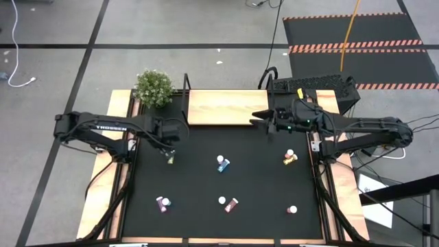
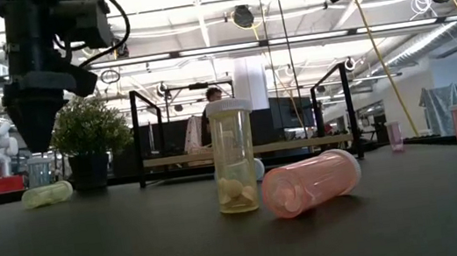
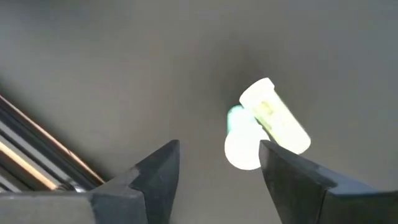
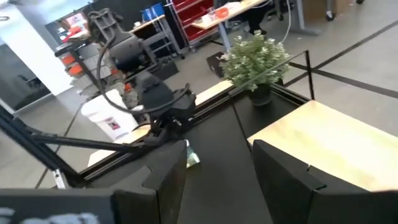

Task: Pick and place medicine bottles onto shelf by color
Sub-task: Put the top left blue pill bottle on the shelf, then put the top left yellow pill bottle on the shelf

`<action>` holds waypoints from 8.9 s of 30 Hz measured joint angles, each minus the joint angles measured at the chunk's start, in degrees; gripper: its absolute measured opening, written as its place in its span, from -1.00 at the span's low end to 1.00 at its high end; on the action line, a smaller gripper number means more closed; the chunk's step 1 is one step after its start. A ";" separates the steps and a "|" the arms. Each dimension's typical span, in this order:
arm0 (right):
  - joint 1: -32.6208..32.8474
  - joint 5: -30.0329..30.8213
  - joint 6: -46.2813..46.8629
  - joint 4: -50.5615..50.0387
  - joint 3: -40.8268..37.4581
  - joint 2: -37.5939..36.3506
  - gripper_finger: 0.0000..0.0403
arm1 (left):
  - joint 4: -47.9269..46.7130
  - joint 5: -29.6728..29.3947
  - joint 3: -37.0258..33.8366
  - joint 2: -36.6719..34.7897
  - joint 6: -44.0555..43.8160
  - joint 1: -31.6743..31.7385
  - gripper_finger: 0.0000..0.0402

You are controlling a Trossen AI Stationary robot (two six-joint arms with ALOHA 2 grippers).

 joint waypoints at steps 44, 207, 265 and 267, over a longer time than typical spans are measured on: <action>-1.84 -3.52 2.04 0.29 -0.02 -0.02 -0.12 | 9.30 3.85 -7.06 -0.07 -3.10 -1.92 -0.18; -2.60 10.07 -2.93 -16.23 -0.11 -0.46 -0.36 | -12.16 -5.50 77.02 56.48 56.50 31.87 -0.39; -4.06 -23.90 -11.05 -2.18 -0.89 -0.50 -0.36 | -21.43 -21.90 85.77 33.38 18.96 9.45 0.36; -3.63 -28.93 -11.07 -2.25 -1.63 -0.46 -0.38 | -22.39 -26.11 85.77 32.26 15.28 4.78 0.32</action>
